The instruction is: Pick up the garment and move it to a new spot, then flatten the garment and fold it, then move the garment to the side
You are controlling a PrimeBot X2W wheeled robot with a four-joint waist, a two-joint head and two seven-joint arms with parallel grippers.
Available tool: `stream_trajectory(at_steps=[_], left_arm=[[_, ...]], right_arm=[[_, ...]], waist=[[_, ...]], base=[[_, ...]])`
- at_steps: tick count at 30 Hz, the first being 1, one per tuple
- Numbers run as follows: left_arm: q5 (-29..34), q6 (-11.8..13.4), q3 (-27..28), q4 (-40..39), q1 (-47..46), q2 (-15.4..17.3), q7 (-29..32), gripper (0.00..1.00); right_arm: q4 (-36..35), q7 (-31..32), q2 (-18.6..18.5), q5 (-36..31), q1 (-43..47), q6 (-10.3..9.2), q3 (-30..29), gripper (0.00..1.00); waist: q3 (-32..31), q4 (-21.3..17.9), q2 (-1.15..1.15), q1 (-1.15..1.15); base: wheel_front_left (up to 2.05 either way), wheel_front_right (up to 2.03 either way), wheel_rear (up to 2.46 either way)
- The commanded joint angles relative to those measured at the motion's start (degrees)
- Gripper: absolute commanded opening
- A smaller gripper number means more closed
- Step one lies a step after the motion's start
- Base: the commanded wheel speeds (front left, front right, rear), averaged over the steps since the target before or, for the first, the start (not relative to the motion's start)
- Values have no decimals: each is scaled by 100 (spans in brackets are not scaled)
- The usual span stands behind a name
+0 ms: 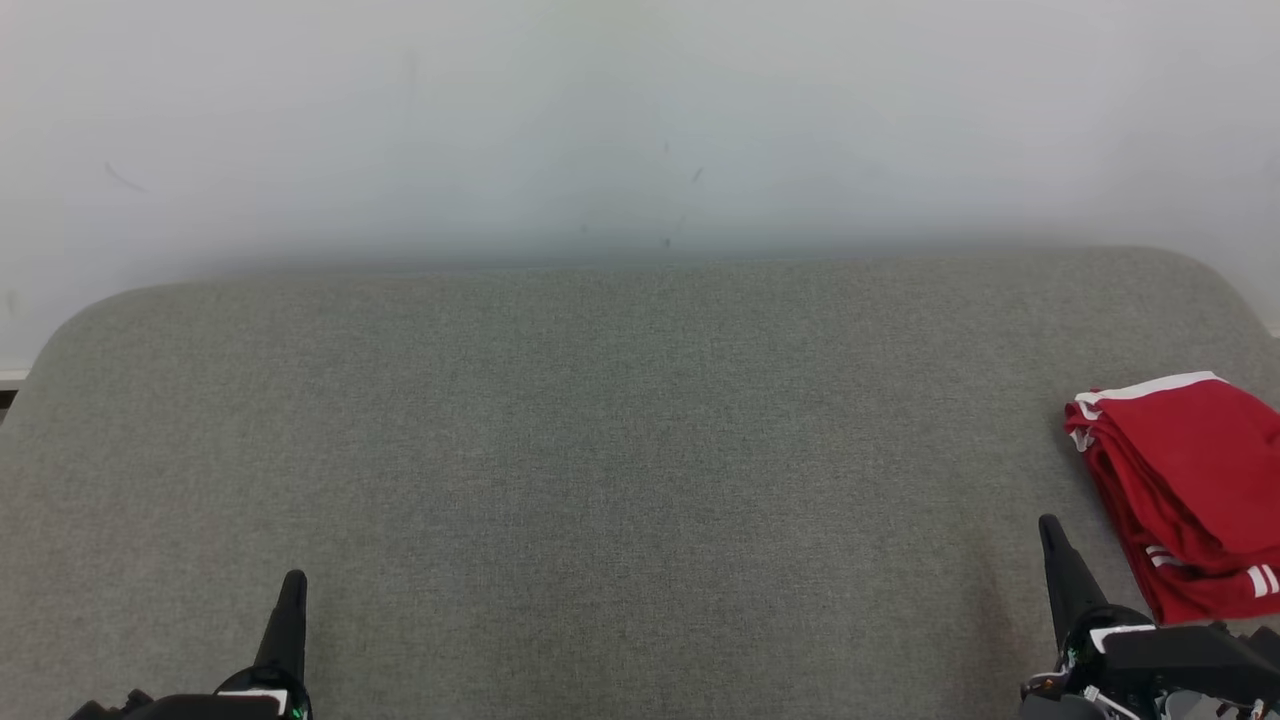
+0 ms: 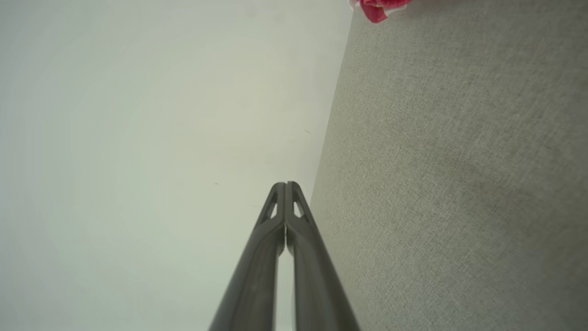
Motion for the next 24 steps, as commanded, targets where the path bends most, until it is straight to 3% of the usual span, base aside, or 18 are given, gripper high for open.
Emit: stream_trajectory(at_steps=[1,24], left_arm=[[-114,-36,26,-36,-74,34,35,0],[-828,-47,50,-61,-183,40,216,0]], right_arm=[[-52,32,19,118,-67,4,-32,0],[-109,159,68,773,-117,4,-123,0]], waist=[[5,2,0,0],[66,18,0,0]], base=[[0,0,0],[0,0,0]])
